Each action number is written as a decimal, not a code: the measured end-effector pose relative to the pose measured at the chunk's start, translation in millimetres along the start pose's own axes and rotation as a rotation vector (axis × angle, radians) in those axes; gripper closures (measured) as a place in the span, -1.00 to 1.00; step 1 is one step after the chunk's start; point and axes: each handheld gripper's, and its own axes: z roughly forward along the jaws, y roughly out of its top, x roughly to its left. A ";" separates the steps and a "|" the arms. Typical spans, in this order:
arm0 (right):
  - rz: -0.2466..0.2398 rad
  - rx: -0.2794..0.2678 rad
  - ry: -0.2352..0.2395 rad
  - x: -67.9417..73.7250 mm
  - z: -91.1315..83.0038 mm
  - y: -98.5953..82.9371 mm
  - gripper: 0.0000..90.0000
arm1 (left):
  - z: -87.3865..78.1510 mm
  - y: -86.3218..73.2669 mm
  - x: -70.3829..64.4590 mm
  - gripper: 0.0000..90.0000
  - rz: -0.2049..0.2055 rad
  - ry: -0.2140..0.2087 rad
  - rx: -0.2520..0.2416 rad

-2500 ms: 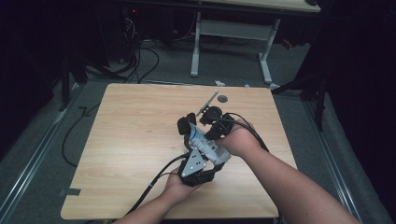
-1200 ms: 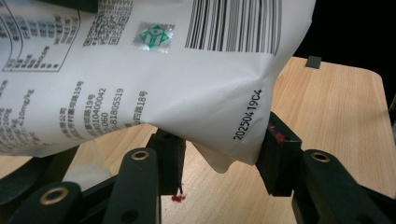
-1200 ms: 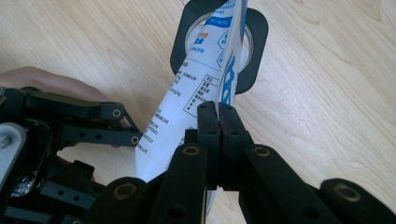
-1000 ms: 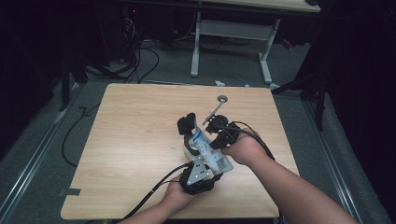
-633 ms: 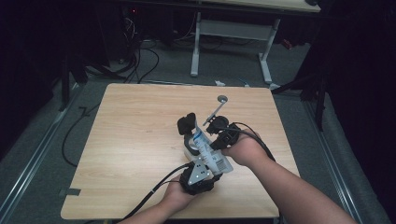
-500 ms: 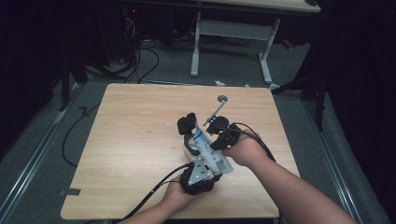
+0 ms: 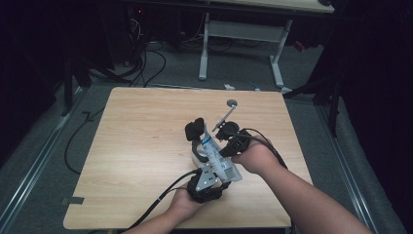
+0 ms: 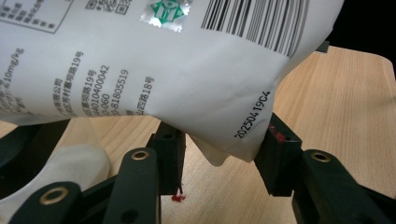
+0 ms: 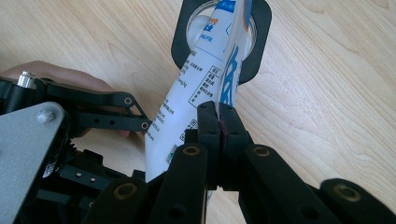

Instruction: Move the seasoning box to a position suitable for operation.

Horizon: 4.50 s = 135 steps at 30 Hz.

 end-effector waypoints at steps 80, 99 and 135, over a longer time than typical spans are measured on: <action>0.028 -0.052 0.009 -4.5 -6.2 -8.8 1.00 | 6.4 -5.7 12.4 0.06 -0.065 -0.011 0.048; 0.043 -0.059 0.016 -6.4 -8.6 -9.8 0.99 | -12.4 -15.2 16.1 -0.02 -0.051 -0.007 0.052; 0.097 -0.048 -0.011 -20.1 -7.6 -34.2 0.99 | -97.6 -43.0 86.2 0.02 -0.139 0.193 -0.014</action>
